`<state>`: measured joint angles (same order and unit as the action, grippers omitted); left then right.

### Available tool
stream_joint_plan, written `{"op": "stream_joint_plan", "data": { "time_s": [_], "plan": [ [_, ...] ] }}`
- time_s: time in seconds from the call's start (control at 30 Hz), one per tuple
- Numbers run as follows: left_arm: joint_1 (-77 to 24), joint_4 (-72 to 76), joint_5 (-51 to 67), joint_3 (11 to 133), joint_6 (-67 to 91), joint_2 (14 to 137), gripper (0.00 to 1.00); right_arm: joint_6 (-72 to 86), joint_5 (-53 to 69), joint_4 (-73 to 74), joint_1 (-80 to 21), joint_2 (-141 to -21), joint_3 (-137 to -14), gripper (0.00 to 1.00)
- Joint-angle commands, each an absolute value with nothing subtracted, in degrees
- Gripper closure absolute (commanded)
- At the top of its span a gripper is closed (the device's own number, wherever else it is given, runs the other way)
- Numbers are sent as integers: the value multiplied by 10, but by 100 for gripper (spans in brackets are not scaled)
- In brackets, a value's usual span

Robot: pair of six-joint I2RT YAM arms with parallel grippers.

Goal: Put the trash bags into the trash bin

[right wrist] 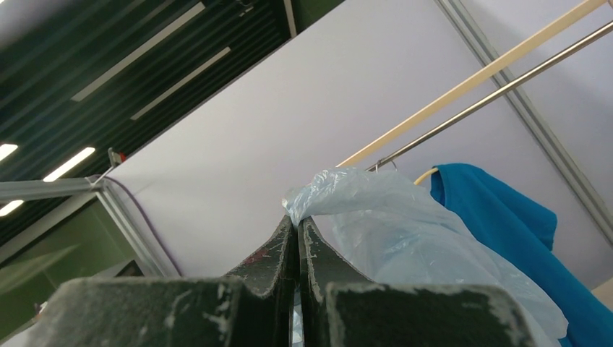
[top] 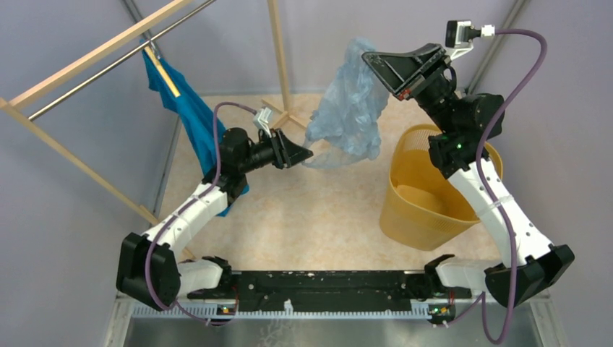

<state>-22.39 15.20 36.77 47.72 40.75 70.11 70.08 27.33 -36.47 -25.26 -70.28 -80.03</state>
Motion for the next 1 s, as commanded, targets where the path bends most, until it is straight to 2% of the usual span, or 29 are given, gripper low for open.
{"op": "stream_joint_plan", "data": {
  "time_s": [0.0,0.03,0.2,0.3,0.37,0.4,0.53,0.63,0.7,0.8,0.87,0.97],
  "plan": [
    [-233,139,318,502,371,675,66,666,275,-363,-248,-682,-820,100],
    [-235,114,292,506,350,662,72,621,270,-339,-249,-676,-815,100],
    [-240,-36,112,532,270,615,87,423,182,-137,-249,-638,-733,100],
    [-240,-105,16,543,273,624,89,315,121,-27,-262,-642,-688,100],
    [-238,-143,-17,558,285,654,87,244,34,55,-301,-667,-681,100],
    [-238,-162,-20,573,287,671,87,223,9,79,-316,-683,-684,100],
    [-238,-204,26,674,285,747,100,203,-31,159,-326,-758,-762,100],
    [-238,-225,83,816,273,762,100,181,-34,214,-326,-790,-899,100],
    [-240,-171,177,886,261,740,100,160,4,199,-336,-778,-979,100],
    [-250,3,270,869,268,652,100,100,76,80,-388,-714,-987,100],
    [-258,94,245,800,267,584,100,109,121,-36,-395,-657,-913,100],
    [-258,97,146,701,255,517,100,109,100,-115,-395,-599,-788,100]
  ]
}}
